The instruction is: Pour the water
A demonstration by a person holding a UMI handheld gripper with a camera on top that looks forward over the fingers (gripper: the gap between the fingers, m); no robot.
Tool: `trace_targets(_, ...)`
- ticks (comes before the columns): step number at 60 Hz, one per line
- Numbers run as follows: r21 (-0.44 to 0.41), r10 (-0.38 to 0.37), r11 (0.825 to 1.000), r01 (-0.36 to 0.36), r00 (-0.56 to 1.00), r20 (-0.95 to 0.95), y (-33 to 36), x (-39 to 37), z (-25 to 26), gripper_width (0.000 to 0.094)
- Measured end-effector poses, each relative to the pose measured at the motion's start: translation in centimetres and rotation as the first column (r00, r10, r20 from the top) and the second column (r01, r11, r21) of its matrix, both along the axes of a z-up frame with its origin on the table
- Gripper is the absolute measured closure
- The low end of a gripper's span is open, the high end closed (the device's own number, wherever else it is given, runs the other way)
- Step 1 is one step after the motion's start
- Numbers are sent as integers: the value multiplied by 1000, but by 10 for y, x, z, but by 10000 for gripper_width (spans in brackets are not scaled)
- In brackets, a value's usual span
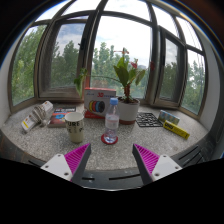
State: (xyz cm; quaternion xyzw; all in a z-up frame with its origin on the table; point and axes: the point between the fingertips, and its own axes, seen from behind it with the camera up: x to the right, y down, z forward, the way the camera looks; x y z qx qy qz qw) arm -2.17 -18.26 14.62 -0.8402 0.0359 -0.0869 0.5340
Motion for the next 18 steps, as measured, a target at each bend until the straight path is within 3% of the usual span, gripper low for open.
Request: trace_targets(18, -4, 6, 1000, -7, 1000, -5, -17, -9, -2, 81)
